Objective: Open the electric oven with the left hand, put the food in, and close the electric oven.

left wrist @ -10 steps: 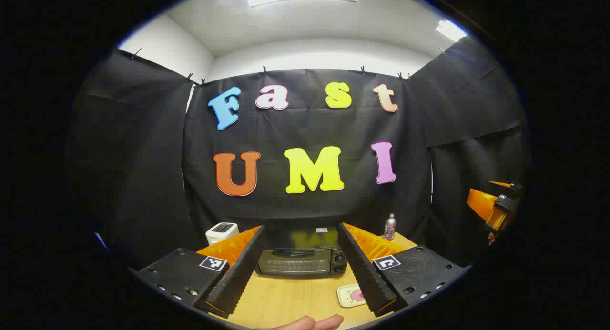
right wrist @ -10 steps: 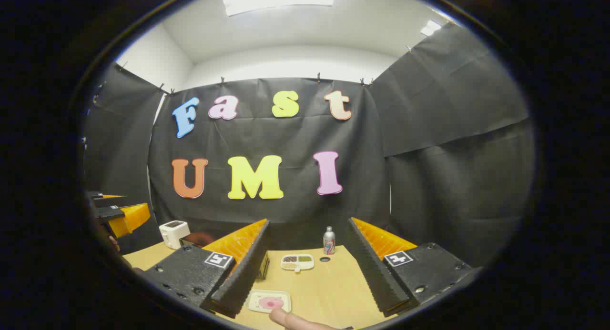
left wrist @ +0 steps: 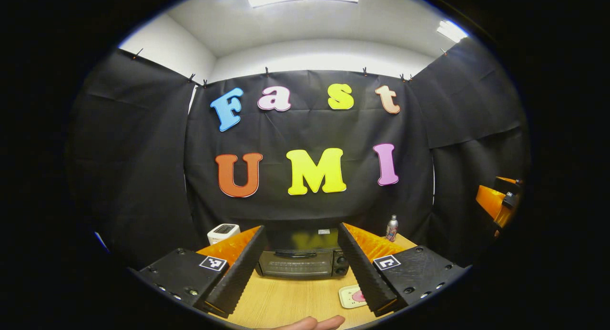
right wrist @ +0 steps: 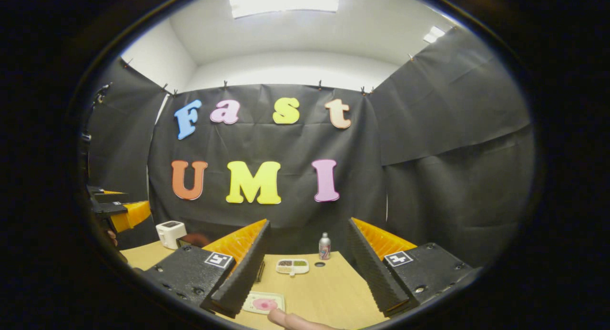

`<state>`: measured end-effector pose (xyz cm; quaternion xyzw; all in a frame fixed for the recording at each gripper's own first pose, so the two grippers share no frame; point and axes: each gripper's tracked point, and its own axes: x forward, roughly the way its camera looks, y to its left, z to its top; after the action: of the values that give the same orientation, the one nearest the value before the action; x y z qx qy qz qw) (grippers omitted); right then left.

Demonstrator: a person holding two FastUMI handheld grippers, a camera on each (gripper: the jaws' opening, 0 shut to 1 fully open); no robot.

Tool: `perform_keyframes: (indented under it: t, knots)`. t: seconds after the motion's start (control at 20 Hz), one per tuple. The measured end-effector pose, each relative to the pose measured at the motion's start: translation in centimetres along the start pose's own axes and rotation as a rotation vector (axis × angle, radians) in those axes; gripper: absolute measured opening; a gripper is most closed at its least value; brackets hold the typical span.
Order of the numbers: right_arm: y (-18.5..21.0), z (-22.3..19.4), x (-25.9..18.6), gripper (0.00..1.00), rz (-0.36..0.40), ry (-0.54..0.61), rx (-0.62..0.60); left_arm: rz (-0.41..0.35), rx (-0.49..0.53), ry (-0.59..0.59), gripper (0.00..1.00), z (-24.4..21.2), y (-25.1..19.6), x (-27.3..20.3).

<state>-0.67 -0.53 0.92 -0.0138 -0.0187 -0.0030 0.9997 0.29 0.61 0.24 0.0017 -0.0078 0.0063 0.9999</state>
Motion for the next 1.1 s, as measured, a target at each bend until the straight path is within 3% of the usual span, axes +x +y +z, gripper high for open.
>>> perform_keyframes:
  t: [0.3,0.5,0.7,1.1]
  knots:
    - [0.0,0.4,0.7,0.96,0.005,-0.025,0.002,-0.002,-0.043,-0.022,0.96,0.4,-0.2,0.9]
    - [0.1,0.6,1.7,0.96,0.007,-0.047,0.013,-0.025,-0.083,-0.019,0.95,-0.2,-0.6,4.5]
    - [0.5,0.0,3.1,0.96,0.014,-0.055,0.033,-0.04,-0.081,0.026,0.95,-2.7,-0.2,7.9]
    - [0.5,-3.7,5.5,0.96,0.033,-0.018,0.028,0.012,-0.022,0.107,0.95,-9.8,1.9,14.8]
